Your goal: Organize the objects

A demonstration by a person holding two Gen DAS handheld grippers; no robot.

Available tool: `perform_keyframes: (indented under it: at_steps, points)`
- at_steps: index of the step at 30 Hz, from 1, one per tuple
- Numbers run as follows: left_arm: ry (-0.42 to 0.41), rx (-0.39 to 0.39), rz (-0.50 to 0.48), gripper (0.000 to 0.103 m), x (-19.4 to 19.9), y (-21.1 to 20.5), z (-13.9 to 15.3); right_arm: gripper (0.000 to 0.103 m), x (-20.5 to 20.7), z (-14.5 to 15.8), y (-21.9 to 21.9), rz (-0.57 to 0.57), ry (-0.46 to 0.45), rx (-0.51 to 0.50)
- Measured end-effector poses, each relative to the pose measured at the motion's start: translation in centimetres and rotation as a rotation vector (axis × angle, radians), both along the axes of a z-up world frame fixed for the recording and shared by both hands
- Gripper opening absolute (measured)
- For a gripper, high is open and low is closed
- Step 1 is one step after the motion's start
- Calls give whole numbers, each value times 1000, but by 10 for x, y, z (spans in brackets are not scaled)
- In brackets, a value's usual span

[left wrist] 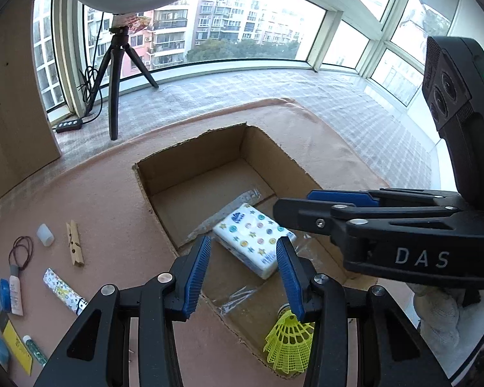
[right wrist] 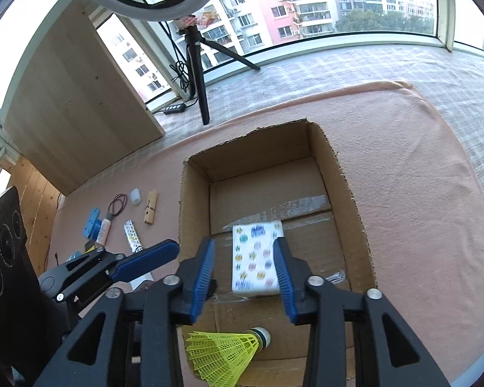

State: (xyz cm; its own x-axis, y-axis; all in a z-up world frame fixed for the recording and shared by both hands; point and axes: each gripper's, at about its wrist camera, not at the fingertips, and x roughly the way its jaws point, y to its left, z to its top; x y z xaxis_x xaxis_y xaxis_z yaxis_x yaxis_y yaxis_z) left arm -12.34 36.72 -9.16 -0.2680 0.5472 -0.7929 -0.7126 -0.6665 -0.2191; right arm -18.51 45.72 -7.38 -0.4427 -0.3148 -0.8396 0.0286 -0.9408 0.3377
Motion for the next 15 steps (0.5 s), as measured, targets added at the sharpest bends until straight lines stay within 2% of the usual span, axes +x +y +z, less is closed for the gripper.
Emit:
perform_keyframes:
  at_steps: [9,15]
  points:
    - [1,7,30,47,1,-23,5,39,5,1,0,-10,3,-19]
    - [-1,1,69,47,4,-53,4,47,14,4,-14,16,16,-21]
